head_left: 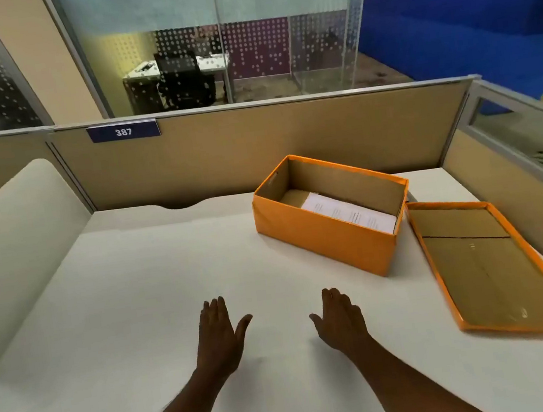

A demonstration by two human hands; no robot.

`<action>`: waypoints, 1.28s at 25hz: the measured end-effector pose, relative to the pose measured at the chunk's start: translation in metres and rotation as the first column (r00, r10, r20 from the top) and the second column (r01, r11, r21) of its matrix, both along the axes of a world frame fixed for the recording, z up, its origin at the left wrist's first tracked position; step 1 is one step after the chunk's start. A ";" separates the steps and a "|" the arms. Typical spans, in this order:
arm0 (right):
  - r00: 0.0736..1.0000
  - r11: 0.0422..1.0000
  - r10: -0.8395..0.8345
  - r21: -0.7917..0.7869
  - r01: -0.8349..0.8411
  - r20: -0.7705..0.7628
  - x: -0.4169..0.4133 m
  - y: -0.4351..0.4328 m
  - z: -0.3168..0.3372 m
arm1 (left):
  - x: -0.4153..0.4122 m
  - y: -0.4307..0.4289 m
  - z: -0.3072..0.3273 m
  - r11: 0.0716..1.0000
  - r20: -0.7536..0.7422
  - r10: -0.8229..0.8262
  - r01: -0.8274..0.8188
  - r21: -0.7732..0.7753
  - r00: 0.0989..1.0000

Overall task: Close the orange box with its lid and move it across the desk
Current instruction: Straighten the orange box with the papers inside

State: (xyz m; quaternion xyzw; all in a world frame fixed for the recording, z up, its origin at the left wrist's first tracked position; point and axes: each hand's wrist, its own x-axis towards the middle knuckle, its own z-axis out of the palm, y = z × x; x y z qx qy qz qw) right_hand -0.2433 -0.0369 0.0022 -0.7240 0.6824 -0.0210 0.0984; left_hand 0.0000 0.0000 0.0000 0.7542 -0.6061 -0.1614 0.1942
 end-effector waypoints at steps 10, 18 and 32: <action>0.999 0.980 0.045 0.195 -0.050 0.031 -0.040 -0.007 -0.015 | -0.037 0.007 -0.017 0.999 0.165 0.015 -0.020 0.027 0.986; 0.969 0.985 0.128 -0.145 -0.099 0.212 -0.059 -0.058 0.020 | -0.078 -0.056 0.013 0.959 -0.167 0.275 -0.259 0.114 0.947; 0.919 0.832 0.211 -0.554 0.010 0.333 -0.088 -0.218 0.112 | -0.177 -0.195 0.074 0.788 -0.707 0.592 -0.463 0.406 0.388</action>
